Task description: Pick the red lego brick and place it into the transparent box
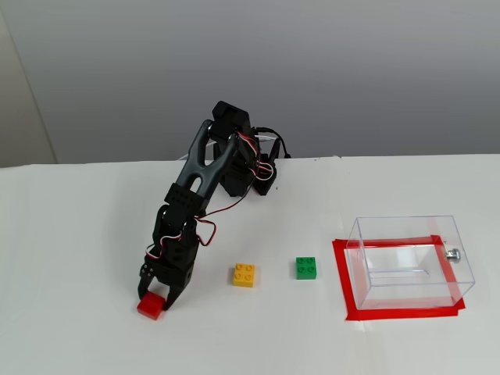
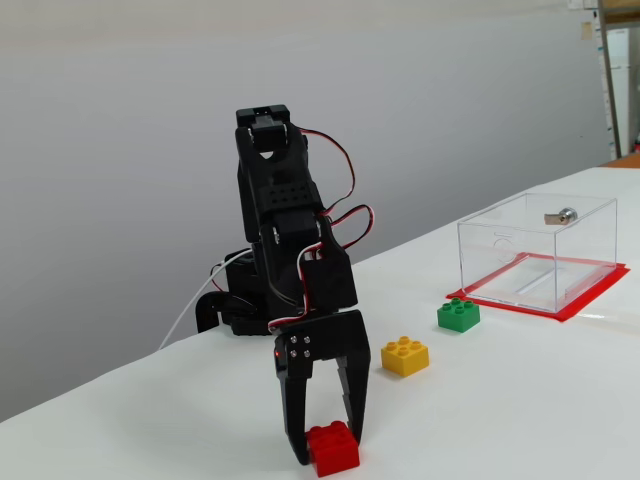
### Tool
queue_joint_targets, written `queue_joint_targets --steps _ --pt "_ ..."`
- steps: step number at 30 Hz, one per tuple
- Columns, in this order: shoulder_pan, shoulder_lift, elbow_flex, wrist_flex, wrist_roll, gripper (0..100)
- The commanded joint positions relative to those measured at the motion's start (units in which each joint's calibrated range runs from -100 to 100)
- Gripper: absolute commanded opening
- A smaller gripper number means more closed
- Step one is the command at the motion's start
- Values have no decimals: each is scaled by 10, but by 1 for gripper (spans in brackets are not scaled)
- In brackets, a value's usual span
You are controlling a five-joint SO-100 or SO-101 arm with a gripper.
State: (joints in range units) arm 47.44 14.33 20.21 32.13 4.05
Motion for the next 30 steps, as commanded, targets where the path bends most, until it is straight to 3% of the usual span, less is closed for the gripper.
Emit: queue_joint_targets --steps 1,10,30 --pt "4 -24 -16 1 2 15" --pt "4 -39 -18 3 2 14" --pt "-59 -280 -13 29 -2 14"
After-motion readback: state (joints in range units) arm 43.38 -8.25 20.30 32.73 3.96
